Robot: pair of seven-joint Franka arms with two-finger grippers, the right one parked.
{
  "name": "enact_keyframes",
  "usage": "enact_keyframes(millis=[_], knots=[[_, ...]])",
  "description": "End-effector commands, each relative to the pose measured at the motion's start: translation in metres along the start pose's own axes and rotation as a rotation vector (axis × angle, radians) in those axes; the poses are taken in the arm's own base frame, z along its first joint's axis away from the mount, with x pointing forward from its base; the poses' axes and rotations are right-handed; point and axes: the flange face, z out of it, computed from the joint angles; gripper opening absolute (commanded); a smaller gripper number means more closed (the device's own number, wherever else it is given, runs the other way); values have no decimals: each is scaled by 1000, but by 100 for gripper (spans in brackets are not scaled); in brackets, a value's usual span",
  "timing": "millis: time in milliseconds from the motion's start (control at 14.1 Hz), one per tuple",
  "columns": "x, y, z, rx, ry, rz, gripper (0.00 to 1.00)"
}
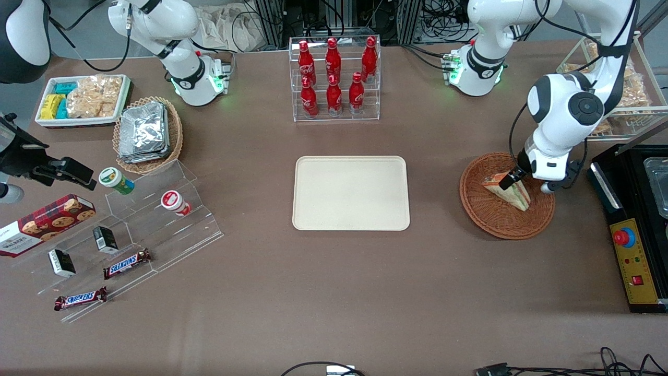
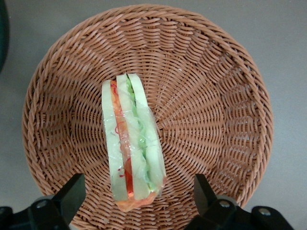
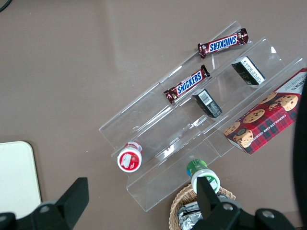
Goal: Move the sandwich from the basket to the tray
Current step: 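Close the left gripper on the sandwich's crust edge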
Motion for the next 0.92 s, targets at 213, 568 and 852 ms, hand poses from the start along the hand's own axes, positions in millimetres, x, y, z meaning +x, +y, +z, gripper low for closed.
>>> enact_keyframes(millis=[213, 568, 852], knots=[[-5, -7, 33, -21, 19, -24, 100], [-4, -9, 39, -18, 16, -27, 83], [-1, -13, 41, -14, 18, -29, 25]])
